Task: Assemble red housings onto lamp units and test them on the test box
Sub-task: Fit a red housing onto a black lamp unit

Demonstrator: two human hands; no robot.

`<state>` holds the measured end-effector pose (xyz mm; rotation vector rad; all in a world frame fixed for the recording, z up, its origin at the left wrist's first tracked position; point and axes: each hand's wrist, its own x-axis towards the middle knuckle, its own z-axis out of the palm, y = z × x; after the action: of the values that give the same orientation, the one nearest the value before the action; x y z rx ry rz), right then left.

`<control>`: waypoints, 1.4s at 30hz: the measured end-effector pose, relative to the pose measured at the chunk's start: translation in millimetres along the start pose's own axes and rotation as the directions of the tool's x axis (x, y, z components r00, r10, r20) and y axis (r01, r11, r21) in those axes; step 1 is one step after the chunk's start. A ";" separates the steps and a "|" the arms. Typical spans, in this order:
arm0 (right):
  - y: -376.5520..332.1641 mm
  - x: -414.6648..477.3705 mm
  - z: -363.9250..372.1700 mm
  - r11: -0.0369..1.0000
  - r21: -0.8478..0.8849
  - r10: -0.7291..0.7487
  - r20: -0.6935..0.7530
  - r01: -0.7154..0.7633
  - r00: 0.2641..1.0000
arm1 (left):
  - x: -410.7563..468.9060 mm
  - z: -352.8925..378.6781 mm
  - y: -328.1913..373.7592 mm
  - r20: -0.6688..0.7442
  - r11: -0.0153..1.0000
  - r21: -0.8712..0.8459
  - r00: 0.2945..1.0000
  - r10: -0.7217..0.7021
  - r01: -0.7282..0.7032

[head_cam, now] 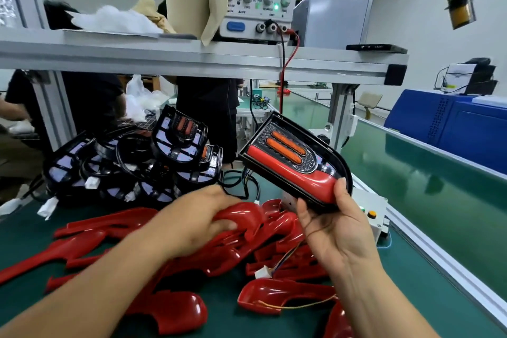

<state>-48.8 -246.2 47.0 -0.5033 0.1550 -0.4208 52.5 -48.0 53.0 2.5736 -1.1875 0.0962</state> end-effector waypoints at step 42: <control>-1.6 2.5 -4.0 0.999 -0.021 -0.049 0.033 0.050 0.998 | -53.8 4.9 -1.2 -0.219 0.945 -0.314 0.962 -0.164 0.090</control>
<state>-48.0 -250.3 44.3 -0.5362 0.1157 -0.4594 17.9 -9.4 38.1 2.2852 -0.8679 0.1811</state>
